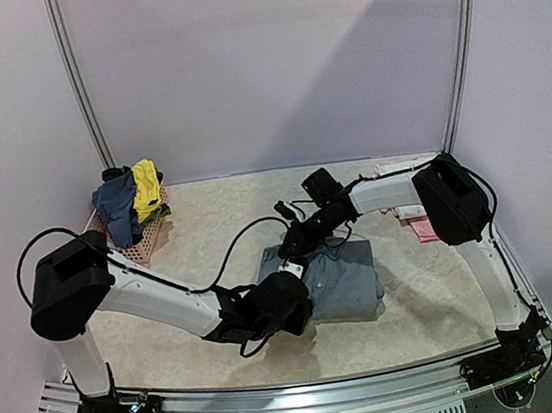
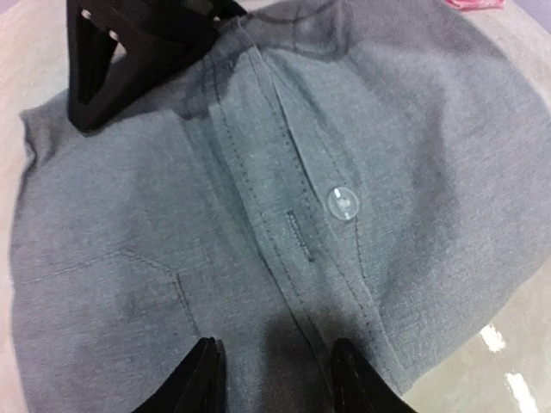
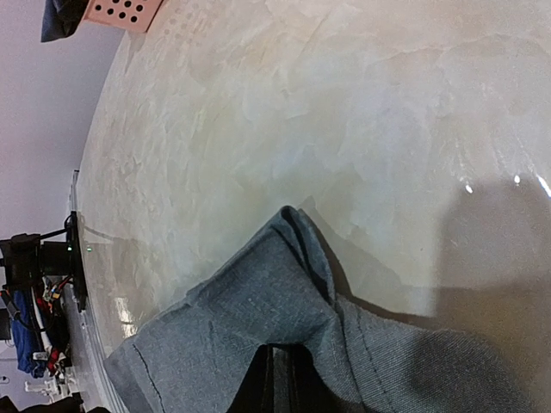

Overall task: Fold and stack the mixed laundry pile
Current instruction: Adjust the square-folded shirt at the center of the board.

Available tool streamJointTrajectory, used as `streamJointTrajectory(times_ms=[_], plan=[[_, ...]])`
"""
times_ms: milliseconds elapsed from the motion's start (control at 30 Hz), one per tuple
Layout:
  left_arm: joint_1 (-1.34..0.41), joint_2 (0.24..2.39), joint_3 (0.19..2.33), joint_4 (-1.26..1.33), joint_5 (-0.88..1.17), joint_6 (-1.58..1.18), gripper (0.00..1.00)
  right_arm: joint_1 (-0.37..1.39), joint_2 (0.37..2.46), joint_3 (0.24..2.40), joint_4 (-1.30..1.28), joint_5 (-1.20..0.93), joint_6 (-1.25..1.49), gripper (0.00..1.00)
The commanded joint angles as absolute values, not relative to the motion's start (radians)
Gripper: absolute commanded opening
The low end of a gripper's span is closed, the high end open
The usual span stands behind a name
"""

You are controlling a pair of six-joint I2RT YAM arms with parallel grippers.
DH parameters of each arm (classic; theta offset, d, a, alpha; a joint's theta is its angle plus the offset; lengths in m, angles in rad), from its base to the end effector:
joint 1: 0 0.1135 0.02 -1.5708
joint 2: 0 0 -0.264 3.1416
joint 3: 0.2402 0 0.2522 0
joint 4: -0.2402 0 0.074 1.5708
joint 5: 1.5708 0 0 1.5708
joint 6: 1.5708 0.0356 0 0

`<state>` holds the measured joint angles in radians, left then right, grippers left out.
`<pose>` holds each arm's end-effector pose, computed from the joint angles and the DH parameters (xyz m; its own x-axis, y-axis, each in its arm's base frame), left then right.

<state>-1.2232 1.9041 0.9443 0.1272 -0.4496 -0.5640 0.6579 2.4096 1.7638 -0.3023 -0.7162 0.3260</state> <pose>0.1397 -0.3402 0.1183 -0.6123 0.2768 -0.7406 0.4967 0.8634 -0.0881 0.3868 0.3285 0.1085 -0.8537 -0.3544 -0.3817 -0.5181 0.5027 0.6920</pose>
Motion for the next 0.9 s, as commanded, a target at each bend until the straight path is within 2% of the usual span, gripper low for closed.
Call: streamJointTrajectory(times_ms=[0,133,300,700,867], plan=[[-1.239,1.809,0.977,-0.014,-0.494,-0.51,0.48,0.656,2.338,1.794,-0.413,-0.654,0.281,0.09],[-1.235,1.739,0.963,-0.087,-0.516,-0.499,0.48,0.656,2.323,1.796,-0.425,-0.65,0.273,0.09],[-1.222,1.731,0.93,-0.122,-0.516,-0.497,0.4,0.658,2.353,1.777,-0.389,-0.664,0.286,0.09],[-1.167,1.841,0.771,0.068,-0.469,-0.58,0.31,0.659,2.389,1.765,-0.353,-0.66,0.302,0.09],[-1.179,1.825,0.707,0.123,-0.435,-0.633,0.3,0.659,2.399,1.783,-0.376,-0.644,0.299,0.09]])
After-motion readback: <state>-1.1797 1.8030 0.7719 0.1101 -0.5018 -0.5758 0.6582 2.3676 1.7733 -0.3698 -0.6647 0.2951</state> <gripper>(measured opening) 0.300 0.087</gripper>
